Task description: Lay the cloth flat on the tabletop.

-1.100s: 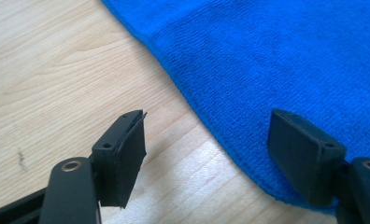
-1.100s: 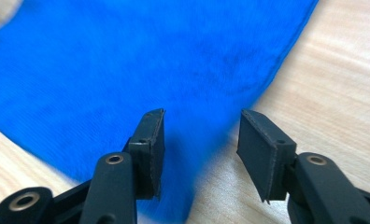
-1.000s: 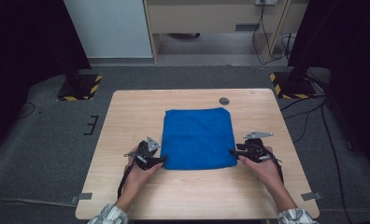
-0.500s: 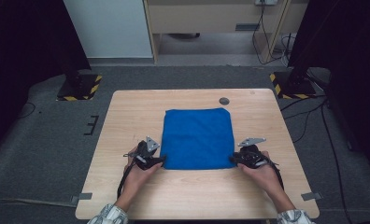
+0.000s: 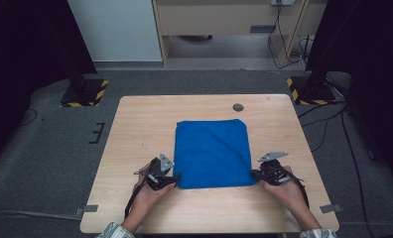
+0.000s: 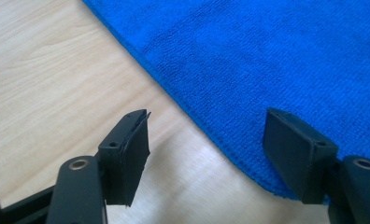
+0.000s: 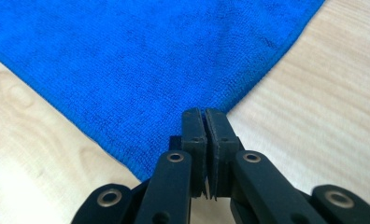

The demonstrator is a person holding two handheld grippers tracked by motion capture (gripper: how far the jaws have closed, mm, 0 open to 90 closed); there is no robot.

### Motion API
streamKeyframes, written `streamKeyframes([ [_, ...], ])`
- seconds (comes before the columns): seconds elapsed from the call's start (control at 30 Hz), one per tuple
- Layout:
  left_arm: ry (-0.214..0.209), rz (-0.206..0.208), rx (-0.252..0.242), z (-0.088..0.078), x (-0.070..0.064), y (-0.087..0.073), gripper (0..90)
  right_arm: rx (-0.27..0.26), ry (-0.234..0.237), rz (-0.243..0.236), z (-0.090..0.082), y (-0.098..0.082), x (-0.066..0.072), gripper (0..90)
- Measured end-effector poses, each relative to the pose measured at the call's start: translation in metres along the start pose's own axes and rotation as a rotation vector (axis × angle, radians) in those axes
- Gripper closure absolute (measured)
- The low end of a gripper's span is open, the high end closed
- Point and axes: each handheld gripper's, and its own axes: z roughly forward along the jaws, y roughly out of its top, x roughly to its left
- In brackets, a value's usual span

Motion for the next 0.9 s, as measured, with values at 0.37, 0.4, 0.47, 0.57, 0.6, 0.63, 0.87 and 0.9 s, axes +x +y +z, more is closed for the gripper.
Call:
streamKeyframes([
  [0.37, -0.027, -0.05, -0.049, -0.007, 0.006, 0.002, 16.1, -0.038, 0.022, -0.011, -0.015, -0.005, 0.011, 51.4],
  [0.4, -0.028, -0.062, -0.067, -0.009, 0.008, 0.003, 14.5, -0.051, 0.018, -0.01, -0.015, -0.003, 0.011, 47.9],
  [0.47, -0.026, -0.081, -0.089, -0.011, 0.012, 0.003, 12.5, -0.074, 0.018, -0.02, -0.013, 0.0, 0.012, 42.8],
  [0.57, -0.032, -0.111, -0.107, -0.012, 0.016, 0.002, 9.3, -0.095, 0.019, -0.027, -0.006, 0.006, 0.014, 34.1],
  [0.6, -0.035, -0.116, -0.108, -0.012, 0.017, 0.002, 9.1, -0.097, 0.016, -0.038, -0.002, 0.009, 0.015, 31.6],
  [0.63, -0.04, -0.121, -0.111, -0.012, 0.018, 0.001, 8.6, -0.102, 0.013, -0.049, 0.001, 0.012, 0.017, 29.5],
  [0.87, -0.044, -0.139, -0.121, -0.015, 0.028, -0.002, 5.6, -0.177, 0.034, -0.101, 0.014, 0.036, 0.041, 18.6],
  [0.9, -0.043, -0.14, -0.123, -0.016, 0.03, -0.003, 5.4, -0.181, 0.048, -0.109, 0.016, 0.04, 0.045, 17.0],
])
